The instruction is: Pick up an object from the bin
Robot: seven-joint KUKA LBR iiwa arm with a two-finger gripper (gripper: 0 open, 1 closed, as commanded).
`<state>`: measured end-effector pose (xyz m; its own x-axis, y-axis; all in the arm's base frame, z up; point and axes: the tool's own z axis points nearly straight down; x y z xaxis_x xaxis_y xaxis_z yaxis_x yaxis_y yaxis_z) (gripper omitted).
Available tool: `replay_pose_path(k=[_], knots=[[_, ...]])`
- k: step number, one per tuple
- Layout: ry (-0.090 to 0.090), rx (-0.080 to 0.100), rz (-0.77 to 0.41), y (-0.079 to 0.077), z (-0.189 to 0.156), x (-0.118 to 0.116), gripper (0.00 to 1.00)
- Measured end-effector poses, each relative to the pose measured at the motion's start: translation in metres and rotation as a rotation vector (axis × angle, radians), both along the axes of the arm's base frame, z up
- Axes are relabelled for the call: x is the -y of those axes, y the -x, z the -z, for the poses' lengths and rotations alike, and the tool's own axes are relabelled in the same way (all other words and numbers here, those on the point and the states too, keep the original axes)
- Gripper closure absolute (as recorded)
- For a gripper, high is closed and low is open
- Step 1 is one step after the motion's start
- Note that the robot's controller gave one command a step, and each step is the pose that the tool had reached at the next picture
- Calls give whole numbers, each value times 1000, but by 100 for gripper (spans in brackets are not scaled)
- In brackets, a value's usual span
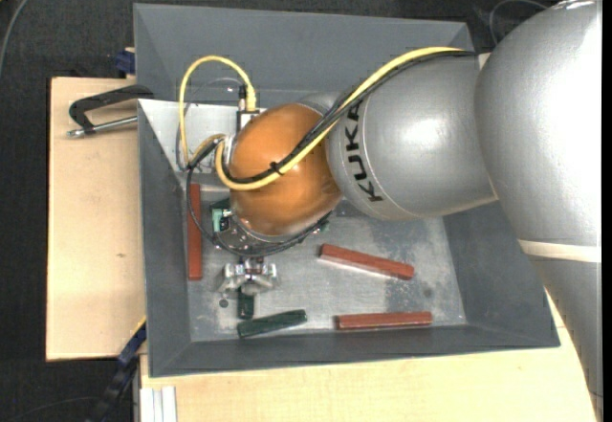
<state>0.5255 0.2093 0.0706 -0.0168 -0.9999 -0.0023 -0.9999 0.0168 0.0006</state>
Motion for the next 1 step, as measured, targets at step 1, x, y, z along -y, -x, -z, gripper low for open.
replay_pose_path(k=[1], knots=[[-3, 15, -10, -28, -169, 52, 100]])
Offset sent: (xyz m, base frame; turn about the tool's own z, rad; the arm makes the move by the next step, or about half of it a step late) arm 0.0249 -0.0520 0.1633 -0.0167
